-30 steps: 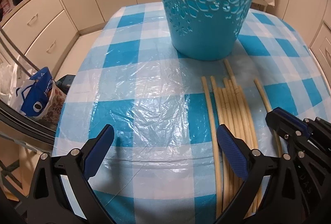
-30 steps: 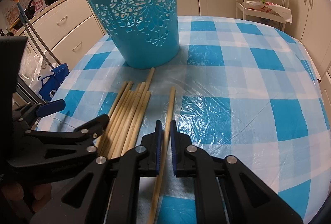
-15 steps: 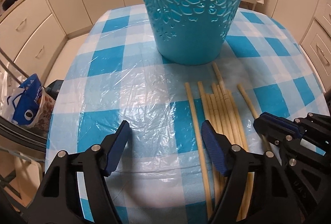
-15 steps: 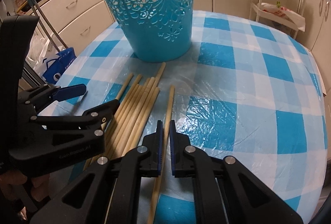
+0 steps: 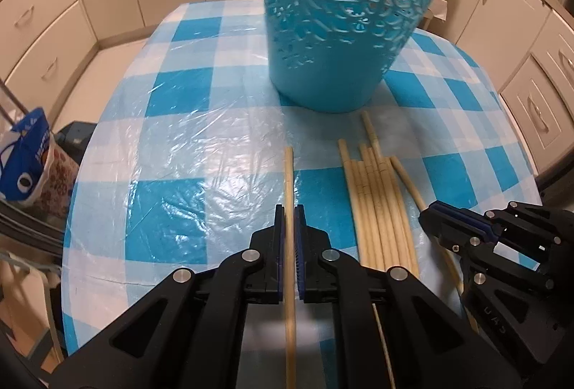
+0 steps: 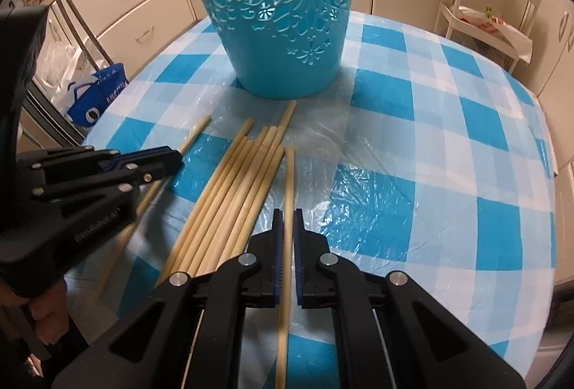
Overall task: Organize utensils
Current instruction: 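Drop the left gripper's stick into the teal cup while the right holds its stick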
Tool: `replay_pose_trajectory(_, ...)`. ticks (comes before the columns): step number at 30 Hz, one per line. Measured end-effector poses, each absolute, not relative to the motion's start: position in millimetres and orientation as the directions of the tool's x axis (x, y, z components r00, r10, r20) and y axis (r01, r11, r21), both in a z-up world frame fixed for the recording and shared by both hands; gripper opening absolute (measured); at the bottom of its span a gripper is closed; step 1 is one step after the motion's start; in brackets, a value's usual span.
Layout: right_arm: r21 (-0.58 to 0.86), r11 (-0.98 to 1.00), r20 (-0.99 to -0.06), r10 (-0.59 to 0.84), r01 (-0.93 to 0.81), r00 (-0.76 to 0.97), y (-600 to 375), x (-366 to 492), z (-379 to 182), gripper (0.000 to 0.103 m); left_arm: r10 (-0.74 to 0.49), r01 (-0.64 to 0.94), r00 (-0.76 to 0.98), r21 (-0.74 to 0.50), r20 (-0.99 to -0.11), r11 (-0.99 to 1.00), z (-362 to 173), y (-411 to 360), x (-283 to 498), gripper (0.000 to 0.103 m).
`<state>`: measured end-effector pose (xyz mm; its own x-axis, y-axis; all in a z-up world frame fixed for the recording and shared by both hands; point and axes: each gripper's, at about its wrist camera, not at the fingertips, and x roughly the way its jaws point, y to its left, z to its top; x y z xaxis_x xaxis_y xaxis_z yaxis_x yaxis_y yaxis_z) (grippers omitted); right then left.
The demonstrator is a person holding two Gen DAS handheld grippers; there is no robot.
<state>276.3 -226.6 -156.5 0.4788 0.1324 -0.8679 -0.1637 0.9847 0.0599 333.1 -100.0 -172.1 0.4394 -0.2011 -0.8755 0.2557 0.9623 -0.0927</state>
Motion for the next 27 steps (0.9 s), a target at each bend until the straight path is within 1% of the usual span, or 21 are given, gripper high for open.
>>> replay_pose_trajectory(1, 0.056, 0.985, -0.868, 0.13, -0.166, 0.48, -226, 277, -157, 0.007, -0.201, 0.252, 0.437, -0.095, -0.877, 0.963, -172, -100, 334, 0.008)
replay_pose_trajectory(3, 0.051, 0.984, -0.864, 0.129, -0.169, 0.487, -225, 278, -157, 0.007, -0.203, 0.256, 0.435, -0.096, -0.877, 0.962, -172, -100, 338, 0.022)
replay_pose_trajectory(5, 0.046, 0.984, -0.861, 0.126, -0.172, 0.493, -224, 280, -157, 0.006, -0.192, 0.27, 0.439, -0.075, -0.878, 0.96, -172, -105, 341, 0.03)
replay_pose_trajectory(7, 0.047, 0.984, -0.858, 0.128, -0.171, 0.498, -225, 281, -157, 0.006, -0.172, 0.281, 0.451, -0.044, -0.876, 0.959, -173, -110, 343, 0.03)
replay_pose_trajectory(8, 0.051, 0.984, -0.856, 0.13, -0.169, 0.5, -225, 281, -157, 0.006, -0.163, 0.285, 0.457, -0.03, -0.874, 0.958, -174, -112, 345, 0.027)
replay_pose_trajectory(9, 0.065, 0.985, -0.854, 0.138, -0.161, 0.501, -227, 280, -157, 0.006, -0.152, 0.286, 0.466, -0.014, -0.872, 0.958, -174, -112, 345, 0.013)
replay_pose_trajectory(10, 0.086, 0.985, -0.85, 0.15, -0.148, 0.505, -231, 280, -157, 0.006, -0.163, 0.288, 0.463, -0.026, -0.871, 0.957, -174, -111, 347, 0.005)
replay_pose_trajectory(12, 0.131, 0.984, -0.839, 0.174, -0.12, 0.516, -239, 278, -156, 0.006, -0.199, 0.28, 0.447, -0.075, -0.872, 0.957, -173, -104, 349, 0.004)
replay_pose_trajectory(15, 0.207, 0.976, -0.81, 0.213, -0.074, 0.547, -253, 275, -153, 0.006, -0.22, 0.274, 0.46, -0.098, -0.86, 0.957, -170, -95, 345, 0.004)
replay_pose_trajectory(18, 0.3, 0.954, -0.765, 0.257, -0.026, 0.59, -268, 270, -152, 0.006, -0.272, 0.268, 0.491, -0.153, -0.828, 0.951, -159, -85, 335, 0.004)
replay_pose_trajectory(21, 0.349, 0.937, -0.735, 0.277, -0.005, 0.619, -274, 267, -153, 0.006, -0.324, 0.271, 0.545, -0.203, -0.773, 0.941, -141, -76, 323, 0.004)
replay_pose_trajectory(24, 0.381, 0.924, -0.73, 0.286, 0.022, 0.621, -279, 266, -162, 0.006, -0.376, 0.285, 0.622, -0.249, -0.687, 0.926, -111, -66, 309, 0.004)
replay_pose_trajectory(27, 0.388, 0.921, -0.724, 0.285, 0.029, 0.628, -281, 266, -162, 0.006, -0.404, 0.306, 0.683, -0.264, -0.608, 0.915, -83, -63, 303, 0.004)
